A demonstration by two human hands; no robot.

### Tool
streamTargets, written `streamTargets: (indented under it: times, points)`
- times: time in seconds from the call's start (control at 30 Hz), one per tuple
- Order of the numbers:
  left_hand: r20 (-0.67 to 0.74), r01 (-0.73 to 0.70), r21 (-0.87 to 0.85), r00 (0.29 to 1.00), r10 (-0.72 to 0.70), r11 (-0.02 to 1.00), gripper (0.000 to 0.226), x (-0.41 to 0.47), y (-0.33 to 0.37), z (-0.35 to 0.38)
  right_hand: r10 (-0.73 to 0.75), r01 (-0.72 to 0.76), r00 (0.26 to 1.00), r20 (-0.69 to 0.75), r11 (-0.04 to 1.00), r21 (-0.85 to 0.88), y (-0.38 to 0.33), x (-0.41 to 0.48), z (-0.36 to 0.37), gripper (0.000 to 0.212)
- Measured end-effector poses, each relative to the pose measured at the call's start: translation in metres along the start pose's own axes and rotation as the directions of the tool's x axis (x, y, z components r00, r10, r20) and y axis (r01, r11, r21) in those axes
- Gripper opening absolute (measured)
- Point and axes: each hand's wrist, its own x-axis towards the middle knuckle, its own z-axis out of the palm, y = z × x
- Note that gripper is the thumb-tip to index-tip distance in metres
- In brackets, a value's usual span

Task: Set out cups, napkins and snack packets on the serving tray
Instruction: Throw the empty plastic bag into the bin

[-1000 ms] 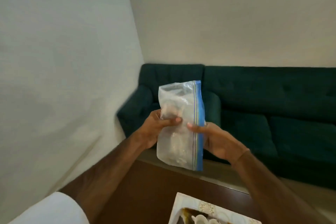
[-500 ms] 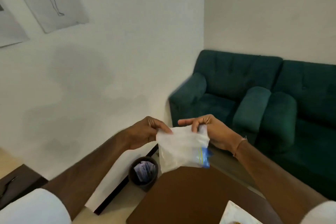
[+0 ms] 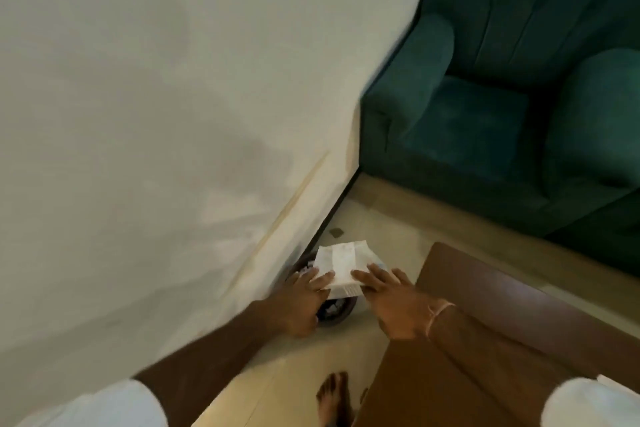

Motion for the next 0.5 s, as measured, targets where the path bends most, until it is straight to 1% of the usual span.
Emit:
streamTargets:
  times: [0.07,0.17,0.33,0.5]
  points:
    - [0.03,0.003,0.013,1.0,-0.003,1.0,0.07,0.035,-0.033,0.046,0.049,-0.049,0.997,0.064,0.999,-0.006,-0.002,0.05,0.033,0.076]
    - [0.085,0.002,0.019,0.996,-0.004,1.0,0.069,0.093,-0.077,0.117,0.081,-0.078,0.984,0.16,0.997,-0.024,0.002,0.131,0.089,0.072]
    - [0.24,0.059,0.013,0.969,-0.061,0.998,0.073,0.185,-0.129,0.223,0.08,-0.081,0.954,0.289,0.997,-0.008,0.017,0.25,0.179,0.069]
    - [0.356,0.127,-0.07,0.93,-0.094,0.989,0.064,0.269,-0.171,0.309,0.067,-0.059,0.926,0.371,0.998,-0.034,0.033,0.345,0.271,0.061]
